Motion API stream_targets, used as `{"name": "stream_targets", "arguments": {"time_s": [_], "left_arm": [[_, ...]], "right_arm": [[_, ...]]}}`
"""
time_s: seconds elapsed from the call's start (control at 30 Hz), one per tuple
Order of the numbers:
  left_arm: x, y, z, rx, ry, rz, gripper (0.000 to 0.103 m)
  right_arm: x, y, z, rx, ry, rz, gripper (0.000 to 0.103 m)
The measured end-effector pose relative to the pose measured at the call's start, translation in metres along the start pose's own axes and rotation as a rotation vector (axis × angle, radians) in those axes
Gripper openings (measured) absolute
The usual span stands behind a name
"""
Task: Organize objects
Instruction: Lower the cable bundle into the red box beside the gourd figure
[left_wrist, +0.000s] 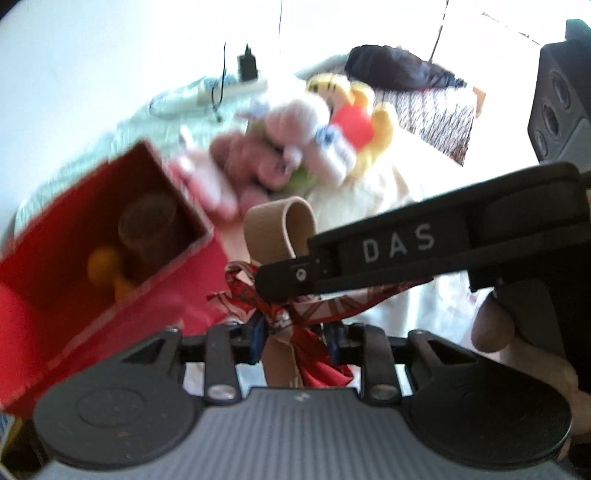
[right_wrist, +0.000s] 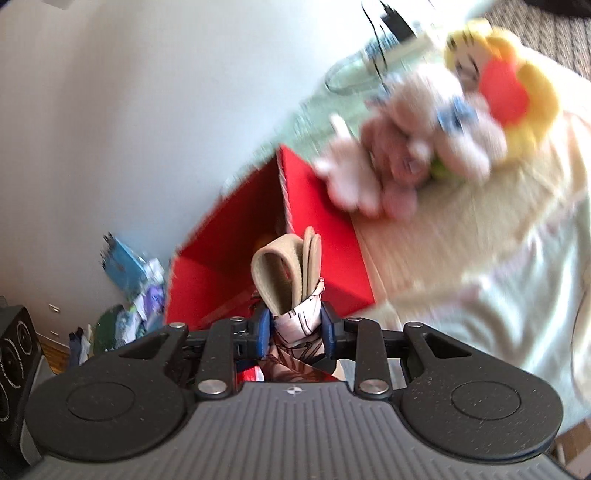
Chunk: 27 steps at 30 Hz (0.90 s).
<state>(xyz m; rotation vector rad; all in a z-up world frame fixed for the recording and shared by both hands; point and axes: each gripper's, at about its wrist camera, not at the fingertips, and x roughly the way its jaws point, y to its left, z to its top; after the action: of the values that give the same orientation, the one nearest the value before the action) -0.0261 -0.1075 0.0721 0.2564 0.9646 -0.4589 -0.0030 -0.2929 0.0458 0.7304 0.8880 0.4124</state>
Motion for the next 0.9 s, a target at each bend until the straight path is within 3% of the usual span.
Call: {"name": "stream_targets", "arguments": {"time_s": [0.17,0.4,0.67,0.9], "left_arm": [[-0.023,0.012,0.026,-0.008,-0.095,0.017,0.027],[-0.043,0.065,0.046,-0.080,-0.171,0.114,0.027],[-0.037,0.153,0.032,-0.277,-0.136,0.180,0.027],[-0.002,0.207,0.003,-0.403,-0.052,0.163,0.026]], "right_arm": [[0.004,0.030,0.031,-0.103,-0.049,0.040,0.030],[0.058,0.087,0.063,-0.244,0.010,0.108,0.030],[0.152,0.135,0.064,-0.386,0.153,0.111,0.029],[0.213,0.142,0.043,-0.455,0.281,0.037,0.029]]}}
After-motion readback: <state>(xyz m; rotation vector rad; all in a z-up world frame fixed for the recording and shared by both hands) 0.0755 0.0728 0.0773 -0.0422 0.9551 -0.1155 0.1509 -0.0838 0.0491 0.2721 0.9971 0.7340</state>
